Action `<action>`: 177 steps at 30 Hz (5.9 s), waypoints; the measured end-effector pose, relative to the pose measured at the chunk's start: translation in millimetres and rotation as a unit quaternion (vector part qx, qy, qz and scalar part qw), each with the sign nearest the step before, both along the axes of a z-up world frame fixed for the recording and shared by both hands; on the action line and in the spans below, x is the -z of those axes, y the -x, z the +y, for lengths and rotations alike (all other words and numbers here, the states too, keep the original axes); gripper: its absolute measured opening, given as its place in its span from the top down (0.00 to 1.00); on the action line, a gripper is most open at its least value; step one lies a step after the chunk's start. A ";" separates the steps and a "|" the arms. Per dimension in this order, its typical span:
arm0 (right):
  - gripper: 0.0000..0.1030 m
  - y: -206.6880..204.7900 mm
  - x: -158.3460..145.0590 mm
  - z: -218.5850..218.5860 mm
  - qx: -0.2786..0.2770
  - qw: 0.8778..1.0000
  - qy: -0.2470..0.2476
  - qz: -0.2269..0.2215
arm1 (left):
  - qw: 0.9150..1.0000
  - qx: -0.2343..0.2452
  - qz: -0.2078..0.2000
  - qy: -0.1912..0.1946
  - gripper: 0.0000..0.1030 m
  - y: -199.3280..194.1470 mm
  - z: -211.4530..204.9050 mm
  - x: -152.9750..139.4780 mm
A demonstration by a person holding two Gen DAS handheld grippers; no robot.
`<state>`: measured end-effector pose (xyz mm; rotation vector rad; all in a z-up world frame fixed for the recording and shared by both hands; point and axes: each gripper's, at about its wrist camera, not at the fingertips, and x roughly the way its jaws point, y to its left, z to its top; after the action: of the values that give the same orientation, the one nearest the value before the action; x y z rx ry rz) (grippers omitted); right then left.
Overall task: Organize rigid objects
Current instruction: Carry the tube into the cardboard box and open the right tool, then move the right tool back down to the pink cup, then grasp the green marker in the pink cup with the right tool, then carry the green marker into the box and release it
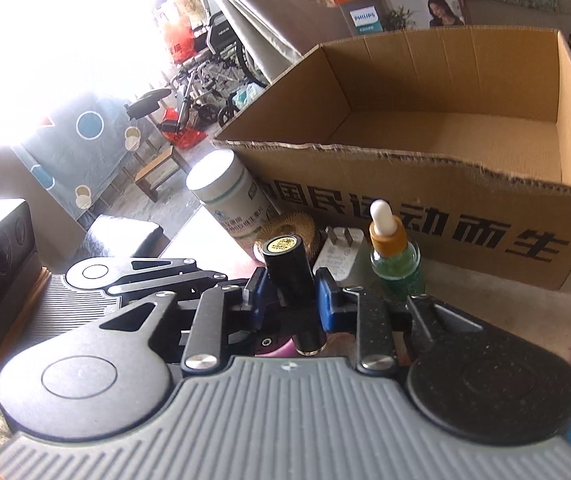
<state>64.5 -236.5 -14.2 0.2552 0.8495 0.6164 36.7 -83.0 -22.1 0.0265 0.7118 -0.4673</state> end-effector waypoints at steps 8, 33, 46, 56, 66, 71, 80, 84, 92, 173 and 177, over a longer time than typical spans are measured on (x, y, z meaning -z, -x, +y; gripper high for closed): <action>0.77 6.1 -47.3 15.0 0.022 0.999 0.012 -0.031 | 0.999 -0.003 -0.041 0.003 0.77 2.5 13.1 -42.0; 0.70 -243.9 5.9 55.9 0.073 0.970 -0.078 0.217 | 0.982 -0.055 0.123 -0.129 0.77 -202.3 31.6 -40.4; 0.46 -239.5 -18.4 41.6 0.118 0.974 -0.108 0.159 | 0.994 -0.054 0.026 -0.096 0.47 -164.8 43.8 -88.7; 0.16 -115.4 -89.4 -5.5 0.129 0.987 -0.080 0.042 | 0.996 -0.048 -0.052 -0.056 0.00 -102.1 65.3 -127.9; 0.01 19.9 -111.5 -9.4 0.188 0.974 0.088 -0.090 | 0.994 -0.061 -0.066 -0.055 0.00 -47.7 74.6 -113.4; 0.01 69.5 -99.2 1.8 0.230 0.941 0.202 -0.143 | 0.995 -0.064 -0.053 -0.051 0.00 -25.5 79.6 -83.4; 0.01 110.4 -60.3 8.5 0.206 0.942 0.196 -0.179 | 0.999 -0.030 0.004 -0.014 0.00 -2.0 78.1 -36.9; 0.01 103.8 -41.0 0.5 0.182 0.970 0.103 -0.125 | 0.999 -0.011 0.017 -0.027 0.00 4.8 68.7 -19.7; 0.05 71.5 -12.5 15.0 0.142 0.989 -0.010 -0.032 | 0.998 0.011 0.031 -0.052 0.08 14.3 59.4 1.5; 0.86 -64.3 -59.1 56.3 0.087 0.975 -0.186 0.080 | 0.998 -0.004 -0.022 0.066 0.85 -63.2 91.9 -101.3; 0.86 -126.4 -64.6 50.0 0.088 0.977 -0.168 0.096 | 0.999 -0.012 -0.006 0.039 0.85 -117.5 79.1 -102.5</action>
<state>190.8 -186.4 50.4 0.6999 0.8948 0.5732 154.1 -3.9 80.4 -0.0526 0.6805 -0.4723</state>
